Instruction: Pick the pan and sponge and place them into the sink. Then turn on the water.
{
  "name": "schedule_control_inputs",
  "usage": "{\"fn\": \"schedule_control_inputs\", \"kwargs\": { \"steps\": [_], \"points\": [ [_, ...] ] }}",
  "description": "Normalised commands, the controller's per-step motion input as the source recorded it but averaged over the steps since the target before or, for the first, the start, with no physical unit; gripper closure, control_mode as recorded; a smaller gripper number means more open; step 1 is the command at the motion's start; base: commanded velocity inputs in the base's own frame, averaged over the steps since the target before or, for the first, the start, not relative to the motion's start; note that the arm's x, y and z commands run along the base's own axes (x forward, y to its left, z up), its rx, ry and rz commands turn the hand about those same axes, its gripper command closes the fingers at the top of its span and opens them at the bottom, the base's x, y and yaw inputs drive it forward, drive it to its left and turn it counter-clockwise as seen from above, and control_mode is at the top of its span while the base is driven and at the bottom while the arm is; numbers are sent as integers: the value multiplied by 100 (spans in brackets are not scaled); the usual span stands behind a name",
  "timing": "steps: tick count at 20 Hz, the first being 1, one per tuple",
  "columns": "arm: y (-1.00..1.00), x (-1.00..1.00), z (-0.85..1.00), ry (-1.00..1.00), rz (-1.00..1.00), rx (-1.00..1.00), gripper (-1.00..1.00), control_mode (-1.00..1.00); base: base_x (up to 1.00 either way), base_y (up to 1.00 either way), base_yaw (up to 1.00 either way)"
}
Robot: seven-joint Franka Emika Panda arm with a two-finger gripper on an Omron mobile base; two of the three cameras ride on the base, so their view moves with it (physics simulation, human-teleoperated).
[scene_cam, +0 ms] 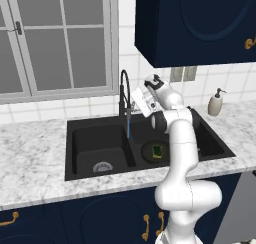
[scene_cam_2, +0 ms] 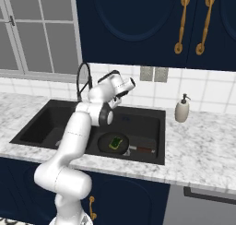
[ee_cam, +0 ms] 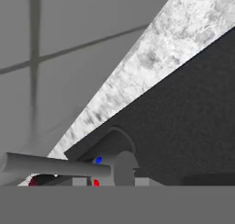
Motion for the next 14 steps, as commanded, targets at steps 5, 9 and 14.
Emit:
{"fn": "schedule_control_inputs", "kwargs": {
  "steps": [5,9,14],
  "points": [
    [0,-9,-51,17,0,4,100,-100,0,0,0],
    [0,-16,-36,8,0,0,100,-100,0,0,0],
    [0,-12,-20,5,0,0,100,-100,0,0,0]
  ]
}}
